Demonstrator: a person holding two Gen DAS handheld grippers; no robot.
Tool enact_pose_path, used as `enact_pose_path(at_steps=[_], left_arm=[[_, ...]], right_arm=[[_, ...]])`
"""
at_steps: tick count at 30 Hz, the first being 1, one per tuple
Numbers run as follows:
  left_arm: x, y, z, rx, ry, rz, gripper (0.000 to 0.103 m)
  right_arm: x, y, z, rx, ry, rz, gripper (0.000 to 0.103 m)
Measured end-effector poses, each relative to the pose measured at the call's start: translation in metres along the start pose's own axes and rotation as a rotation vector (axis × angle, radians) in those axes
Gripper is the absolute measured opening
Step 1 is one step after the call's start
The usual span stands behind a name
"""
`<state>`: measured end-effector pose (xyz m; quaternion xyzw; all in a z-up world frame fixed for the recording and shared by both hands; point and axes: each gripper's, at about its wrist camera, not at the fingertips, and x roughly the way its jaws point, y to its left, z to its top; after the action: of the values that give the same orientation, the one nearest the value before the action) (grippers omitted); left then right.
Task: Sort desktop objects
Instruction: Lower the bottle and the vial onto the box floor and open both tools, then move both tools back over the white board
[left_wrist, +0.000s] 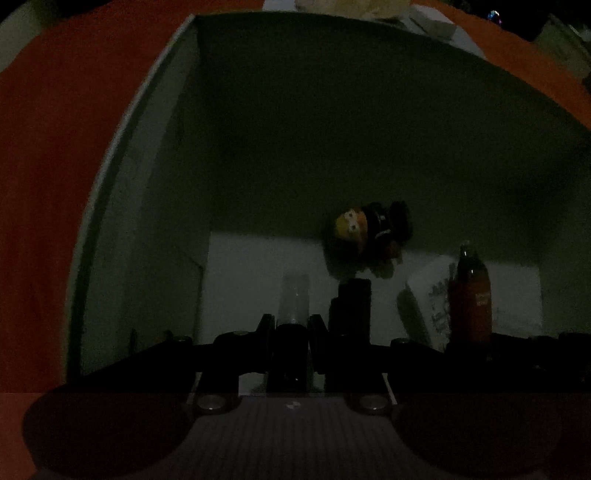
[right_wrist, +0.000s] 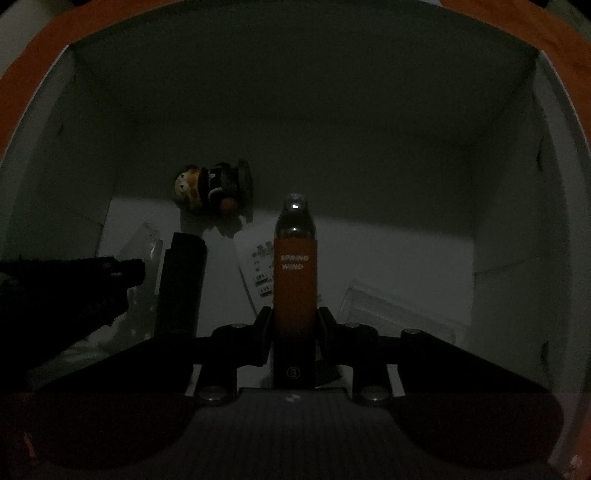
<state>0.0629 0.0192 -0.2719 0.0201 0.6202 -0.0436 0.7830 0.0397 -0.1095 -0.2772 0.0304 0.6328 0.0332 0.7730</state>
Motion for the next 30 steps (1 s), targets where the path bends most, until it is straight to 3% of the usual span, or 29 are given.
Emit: enact_pose_path(at_steps=[3, 8, 11, 15, 24, 30], left_arm=[[-0.002, -0.001, 0.001, 0.005, -0.01, 0.005, 0.022], [-0.007, -0.001, 0.002, -0.001, -0.023, 0.011, 0.042], [-0.013, 0.004, 0.006, -0.041, -0.021, -0.019, 0.045], [-0.034, 0.009, 0.016, -0.08, -0.055, -0.052, 0.055], [-0.098, 0.003, 0.049, -0.06, -0.158, -0.106, 0.057], [-0.138, -0.001, 0.075, -0.018, -0.225, -0.101, 0.062]], right_arm=[[-0.004, -0.003, -0.001, 0.016, -0.007, 0.007, 0.039], [-0.013, -0.008, 0.007, 0.05, -0.024, 0.022, 0.041], [-0.027, -0.015, 0.016, 0.072, -0.044, 0.037, 0.041], [-0.053, -0.025, 0.03, 0.072, -0.074, 0.05, 0.051], [-0.117, -0.042, 0.075, 0.037, -0.092, 0.109, 0.051], [-0.168, -0.054, 0.108, 0.035, -0.151, 0.085, 0.052]])
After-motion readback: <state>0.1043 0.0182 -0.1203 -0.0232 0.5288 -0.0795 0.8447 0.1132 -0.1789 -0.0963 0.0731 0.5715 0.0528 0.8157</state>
